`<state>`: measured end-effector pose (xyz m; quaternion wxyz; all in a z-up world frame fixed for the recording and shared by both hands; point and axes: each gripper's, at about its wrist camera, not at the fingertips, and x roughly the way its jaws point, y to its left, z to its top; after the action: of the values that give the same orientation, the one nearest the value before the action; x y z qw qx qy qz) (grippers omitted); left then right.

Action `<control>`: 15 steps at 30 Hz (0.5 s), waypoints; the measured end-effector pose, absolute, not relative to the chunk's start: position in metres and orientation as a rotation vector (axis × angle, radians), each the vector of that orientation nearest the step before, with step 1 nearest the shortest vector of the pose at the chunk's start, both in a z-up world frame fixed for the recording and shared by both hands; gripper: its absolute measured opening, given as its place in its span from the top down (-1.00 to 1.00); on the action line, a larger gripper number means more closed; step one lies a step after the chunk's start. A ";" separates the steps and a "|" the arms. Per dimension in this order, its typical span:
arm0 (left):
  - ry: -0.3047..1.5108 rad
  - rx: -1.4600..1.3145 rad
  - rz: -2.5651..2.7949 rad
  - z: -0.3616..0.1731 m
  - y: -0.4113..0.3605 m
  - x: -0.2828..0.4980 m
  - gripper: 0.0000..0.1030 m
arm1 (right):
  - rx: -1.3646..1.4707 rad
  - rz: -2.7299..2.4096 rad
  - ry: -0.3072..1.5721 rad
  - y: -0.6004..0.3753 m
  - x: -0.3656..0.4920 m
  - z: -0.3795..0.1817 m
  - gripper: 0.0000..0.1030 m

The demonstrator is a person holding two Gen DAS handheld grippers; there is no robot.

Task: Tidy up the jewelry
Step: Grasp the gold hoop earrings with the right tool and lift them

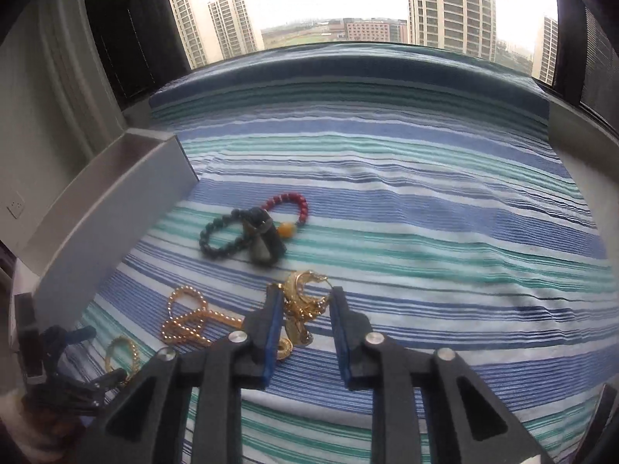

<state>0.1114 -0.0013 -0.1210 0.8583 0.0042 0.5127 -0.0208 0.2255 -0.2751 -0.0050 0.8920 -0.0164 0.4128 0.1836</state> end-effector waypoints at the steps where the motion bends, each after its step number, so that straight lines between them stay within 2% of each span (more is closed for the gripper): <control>1: 1.080 0.003 -0.045 -0.121 0.000 0.111 -0.90 | -0.028 0.394 0.829 -0.271 0.221 0.007 0.53; 8: 1.106 -0.091 -0.067 -0.115 0.014 0.104 -0.89 | 0.033 0.441 0.655 -0.260 0.196 0.072 0.53; 15: 1.124 -0.202 -0.103 -0.109 0.040 0.094 -0.85 | 0.065 0.465 0.632 -0.256 0.180 0.085 0.53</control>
<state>0.0944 0.0405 -0.1086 0.8402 -0.0954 0.5316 -0.0489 0.1803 -0.2565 0.0846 0.9235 0.0317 0.3080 0.2266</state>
